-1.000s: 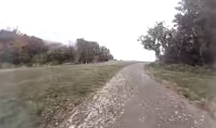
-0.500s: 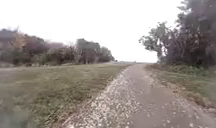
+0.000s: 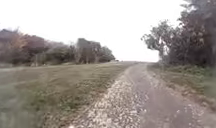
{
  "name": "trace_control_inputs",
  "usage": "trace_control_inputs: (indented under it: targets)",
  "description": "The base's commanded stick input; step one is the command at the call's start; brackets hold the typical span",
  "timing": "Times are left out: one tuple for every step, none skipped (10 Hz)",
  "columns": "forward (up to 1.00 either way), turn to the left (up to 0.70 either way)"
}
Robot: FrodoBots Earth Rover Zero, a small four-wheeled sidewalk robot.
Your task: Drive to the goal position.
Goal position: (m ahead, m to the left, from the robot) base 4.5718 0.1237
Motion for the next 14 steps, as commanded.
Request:
trace_control_inputs:
  targets:
    - [0.0, -0.6]
    - [0.0, -0.49]
    - [0.0, -0.12]
    - [0.0, 0.0]
    - [0.0, 0.0]
    - [0.0, 0.0]
    - [0.0, 0.0]
    - [0.0, 0.0]
    - [0.0, 0.0]
    - [0.0, 0.0]
    - [0.0, -0.26]
    - [0.08, -0.52]
    - [0.51, -0.09]
    - [0.6, 0.0]
